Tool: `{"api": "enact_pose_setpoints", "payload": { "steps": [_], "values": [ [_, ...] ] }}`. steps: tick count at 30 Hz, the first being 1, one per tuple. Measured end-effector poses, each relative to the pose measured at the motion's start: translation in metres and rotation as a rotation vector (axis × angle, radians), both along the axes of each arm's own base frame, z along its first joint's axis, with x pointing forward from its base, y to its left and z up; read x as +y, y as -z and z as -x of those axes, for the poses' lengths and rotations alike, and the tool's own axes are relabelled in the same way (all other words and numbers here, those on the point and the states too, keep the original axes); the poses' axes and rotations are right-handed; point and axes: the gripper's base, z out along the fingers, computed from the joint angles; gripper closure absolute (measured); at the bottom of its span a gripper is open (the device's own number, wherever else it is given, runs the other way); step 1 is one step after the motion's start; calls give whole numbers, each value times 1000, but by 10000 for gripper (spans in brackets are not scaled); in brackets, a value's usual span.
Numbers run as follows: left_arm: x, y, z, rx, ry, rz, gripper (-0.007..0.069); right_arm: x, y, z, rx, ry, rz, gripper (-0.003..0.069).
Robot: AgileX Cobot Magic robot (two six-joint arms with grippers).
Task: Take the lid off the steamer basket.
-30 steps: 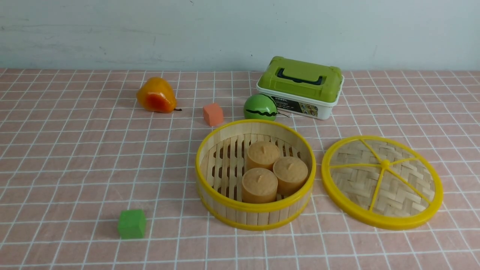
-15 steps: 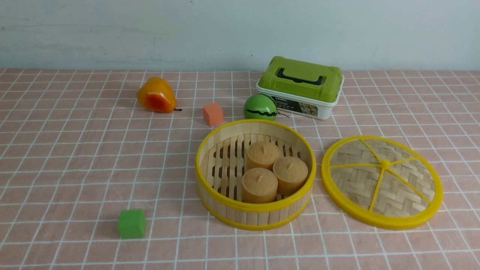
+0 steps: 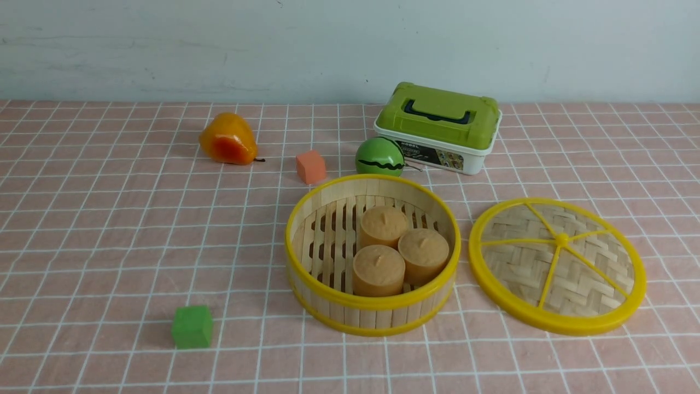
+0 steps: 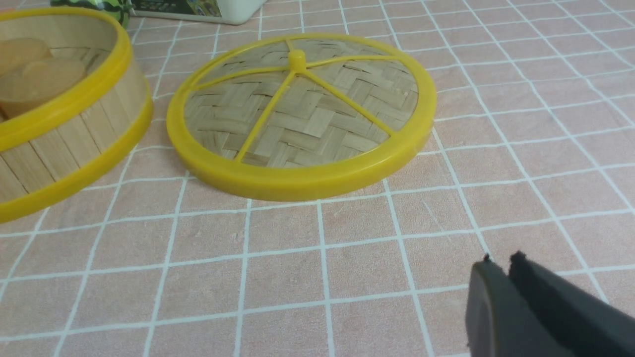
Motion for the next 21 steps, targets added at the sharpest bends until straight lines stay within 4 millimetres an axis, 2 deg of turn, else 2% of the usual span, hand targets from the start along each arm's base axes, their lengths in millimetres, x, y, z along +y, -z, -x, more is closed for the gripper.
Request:
{"api": "enact_pose_setpoints", "payload": {
  "steps": [21],
  "values": [
    [0,0,0,0,0,0,386,0,0,0,0,0,0,631]
  ]
}}
